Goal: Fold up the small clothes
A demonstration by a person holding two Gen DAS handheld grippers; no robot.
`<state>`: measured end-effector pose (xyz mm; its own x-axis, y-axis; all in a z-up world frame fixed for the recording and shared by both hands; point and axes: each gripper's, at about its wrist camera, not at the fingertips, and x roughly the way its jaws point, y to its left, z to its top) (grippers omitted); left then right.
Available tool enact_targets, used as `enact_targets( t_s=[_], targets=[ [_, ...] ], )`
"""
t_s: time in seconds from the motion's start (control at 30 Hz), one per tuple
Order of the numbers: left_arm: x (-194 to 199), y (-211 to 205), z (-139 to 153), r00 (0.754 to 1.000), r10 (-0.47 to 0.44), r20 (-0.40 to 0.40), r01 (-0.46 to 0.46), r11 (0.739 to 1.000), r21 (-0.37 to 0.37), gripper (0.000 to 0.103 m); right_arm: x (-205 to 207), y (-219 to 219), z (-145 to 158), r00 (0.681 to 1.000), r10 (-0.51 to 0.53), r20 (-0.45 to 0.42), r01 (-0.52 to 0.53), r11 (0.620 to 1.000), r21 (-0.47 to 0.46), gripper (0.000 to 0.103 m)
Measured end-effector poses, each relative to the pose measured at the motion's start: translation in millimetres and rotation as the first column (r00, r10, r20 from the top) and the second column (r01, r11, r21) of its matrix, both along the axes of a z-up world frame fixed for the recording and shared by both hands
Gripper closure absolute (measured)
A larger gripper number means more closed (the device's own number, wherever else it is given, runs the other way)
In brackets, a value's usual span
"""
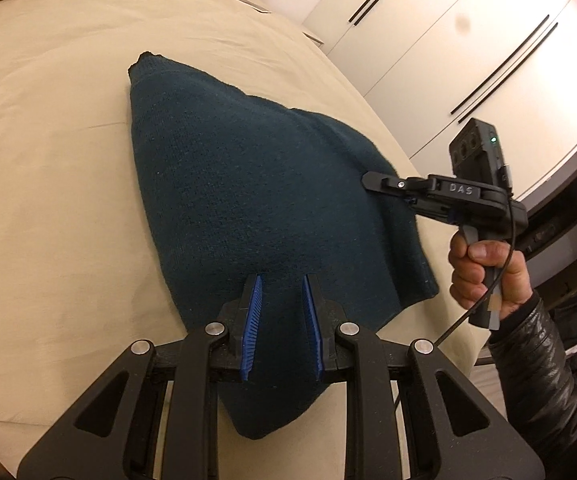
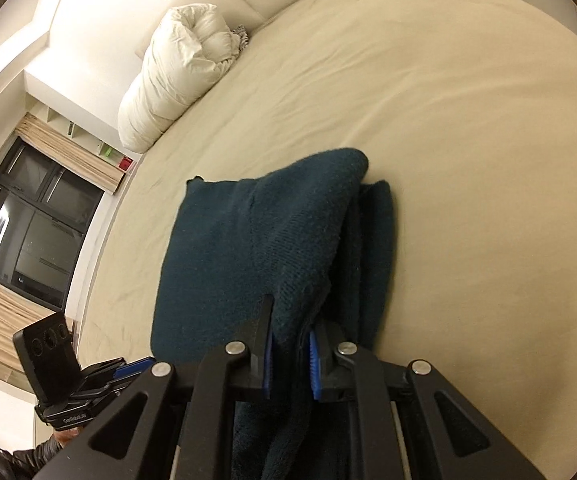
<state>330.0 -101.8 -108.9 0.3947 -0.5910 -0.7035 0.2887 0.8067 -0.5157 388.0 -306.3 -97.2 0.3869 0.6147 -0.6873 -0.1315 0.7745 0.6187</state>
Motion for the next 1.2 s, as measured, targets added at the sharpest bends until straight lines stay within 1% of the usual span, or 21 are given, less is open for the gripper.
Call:
enact_targets(
  t_s=[0.07,0.17,0.2,0.27,0.3,0.37,0.43,0.5,0.57,0.6,0.67,0.73,0.77,0.8,0.83,0.93,0.97,1.03,1.13,1.17,1.2],
  targets=[
    [-2.2,1.3,-2.5,1.000,0.001,-0.002,-0.001,1.000,0.004,0.083,2.1,2.7,-1.7,1.000,0.014,-0.010,-0.014,1.000,-0.028,0.088],
    [-2.6,-14.5,-7.5,1.000,-0.005,-0.012,0.005,1.000,0.028,0.083,5.8,1.1,-14.5,0.999,0.014,-0.044,-0.015,1.000,-0.027,0.087],
    [-4.3,-17.2,-11.8,1.000,-0.014,-0.016,0.014,0.999,0.039,0.083,5.6,-3.3,-22.3,0.998,-0.010,-0.067,0.009,1.000,-0.015,0.086],
    [-8.9,-20.1,-15.9,1.000,-0.020,-0.018,0.021,0.998,0.059,0.083,-0.1,-12.0,-30.3,0.994,-0.057,-0.093,0.063,0.996,0.064,0.083],
    [-11.7,-17.9,-15.2,1.000,-0.018,-0.012,0.018,0.998,0.060,0.083,-6.8,-9.9,-26.2,0.994,-0.064,-0.092,0.071,0.995,0.065,0.079],
    [-14.3,-10.9,-10.5,1.000,-0.008,-0.004,0.008,0.999,0.048,0.083,-19.4,-6.4,-18.2,0.994,-0.061,-0.094,0.067,0.996,0.063,0.064],
    [-15.1,-2.4,-6.6,1.000,0.020,-0.003,-0.020,0.999,0.025,0.083,-33.8,-3.5,-6.8,0.996,-0.053,-0.068,0.058,0.996,0.069,0.052],
    [-17.2,-3.7,-9.5,1.000,0.028,-0.005,-0.028,0.999,0.027,0.083,-50.1,0.4,1.3,0.998,-0.043,-0.042,0.045,0.998,0.039,0.050],
    [-16.3,-4.8,-11.3,1.000,0.017,-0.013,-0.017,0.999,0.044,0.083,-61.3,2.7,-1.8,0.999,-0.027,-0.041,0.027,1.000,-0.005,0.052],
    [-15.9,-2.7,-12.0,1.000,0.011,-0.021,-0.010,0.999,0.052,0.083,-63.6,0.6,-6.5,0.999,-0.026,-0.046,0.025,1.000,-0.018,0.056],
    [-15.4,-3.1,-13.5,1.000,0.005,-0.023,-0.003,0.998,0.061,0.083,-67.9,-17.1,-23.0,0.996,-0.058,-0.074,0.058,0.998,0.001,0.086],
    [-16.7,0.6,-10.8,1.000,0.004,-0.027,-0.002,0.999,0.051,0.083,-72.1,-38.5,-34.1,0.989,-0.107,-0.103,0.115,0.991,0.073,0.088],
    [-19.8,0.5,-11.8,1.000,0.009,-0.028,-0.008,0.999,0.045,0.083,-77.1,-46.5,-33.5,0.987,-0.126,-0.098,0.136,0.986,0.094,0.087],
    [-21.2,3.9,-8.9,1.000,0.018,-0.021,-0.017,0.999,0.041,0.083,-81.5,-49.6,-30.5,0.987,-0.137,-0.087,0.144,0.987,0.074,0.075],
    [-22.6,9.7,-3.5,0.999,0.034,-0.003,-0.034,0.998,0.044,0.083,-85.9,-52.7,-26.3,0.984,-0.159,-0.075,0.161,0.987,0.027,0.052],
    [-20.2,28.3,3.9,0.996,0.087,0.025,-0.087,0.996,0.022,0.083,-91.5,-63.8,-14.5,0.978,-0.201,-0.057,0.203,0.979,0.033,0.048],
    [-17.1,36.0,4.7,0.994,0.109,0.017,-0.109,0.994,0.008,0.083,-91.2,-67.5,-10.5,0.977,-0.209,-0.045,0.211,0.976,0.052,0.043],
    [-8.3,48.3,3.6,0.989,0.146,-0.011,-0.146,0.989,-0.015,0.083,-86.6,-71.9,-6.1,0.976,-0.214,-0.039,0.216,0.972,0.090,0.040],
    [2.8,55.0,3.6,0.988,0.149,-0.034,-0.150,0.988,-0.034,0.083,-71.4,-65.0,-3.9,0.980,-0.194,-0.046,0.198,0.969,0.145,0.038],
    [8.1,55.5,3.2,0.989,0.141,-0.050,-0.143,0.989,-0.046,0.083,-62.7,-60.8,-5.6,0.983,-0.177,-0.047,0.182,0.968,0.171,0.035],
    [10.8,57.0,2.7,0.989,0.138,-0.059,-0.141,0.989,-0.049,0.078,-55.3,-56.6,-8.4,0.984,-0.168,-0.061,0.177,0.968,0.181,0.034]
  ],
)
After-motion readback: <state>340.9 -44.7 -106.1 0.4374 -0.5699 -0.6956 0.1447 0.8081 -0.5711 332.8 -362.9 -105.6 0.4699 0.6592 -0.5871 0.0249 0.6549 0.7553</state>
